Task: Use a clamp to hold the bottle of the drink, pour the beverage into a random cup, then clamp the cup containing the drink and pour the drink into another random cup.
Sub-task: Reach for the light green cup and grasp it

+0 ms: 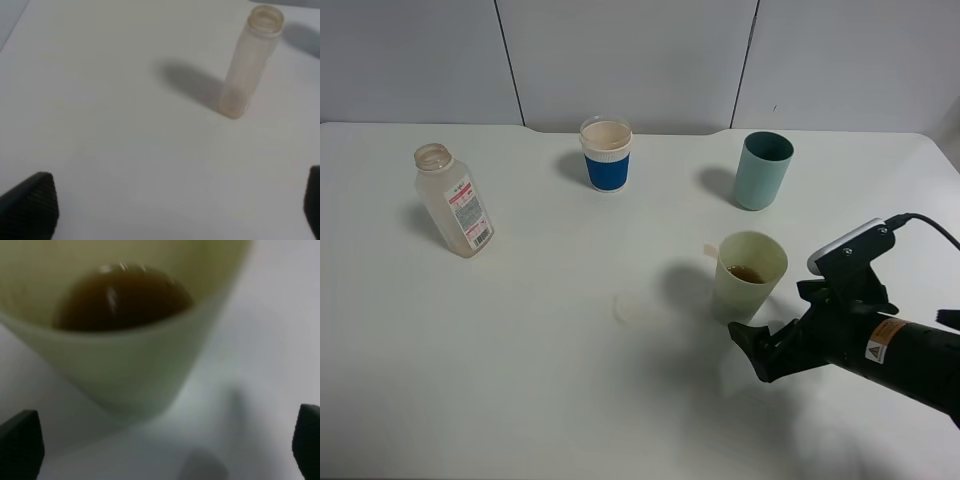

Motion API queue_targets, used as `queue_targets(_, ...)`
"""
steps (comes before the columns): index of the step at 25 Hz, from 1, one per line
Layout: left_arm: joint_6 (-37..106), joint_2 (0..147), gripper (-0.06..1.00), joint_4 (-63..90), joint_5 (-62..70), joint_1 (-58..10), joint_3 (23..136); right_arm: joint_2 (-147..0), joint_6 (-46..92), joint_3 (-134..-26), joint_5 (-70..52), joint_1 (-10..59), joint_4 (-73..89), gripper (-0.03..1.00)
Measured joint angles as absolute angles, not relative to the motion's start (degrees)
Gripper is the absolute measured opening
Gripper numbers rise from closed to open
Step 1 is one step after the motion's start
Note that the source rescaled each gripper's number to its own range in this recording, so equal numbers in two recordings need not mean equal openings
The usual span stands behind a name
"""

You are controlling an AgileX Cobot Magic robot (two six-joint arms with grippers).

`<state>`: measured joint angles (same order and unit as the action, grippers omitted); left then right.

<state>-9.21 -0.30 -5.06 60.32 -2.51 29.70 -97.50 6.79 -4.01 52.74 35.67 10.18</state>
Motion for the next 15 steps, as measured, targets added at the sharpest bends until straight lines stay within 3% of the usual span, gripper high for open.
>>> queue_targets(8, -9.21, -0.30, 1.00, -5.06, 60.32, -2.51, 29.70, -107.87, 6.37, -4.01, 68.62, 35.67, 8.21, 1.00)
queue_targets(15, -9.21, -0.30, 1.00, -5.06, 60.32, -2.51, 29.70, -113.17, 6.37, -5.70, 68.96, 35.67, 6.52, 1.00)
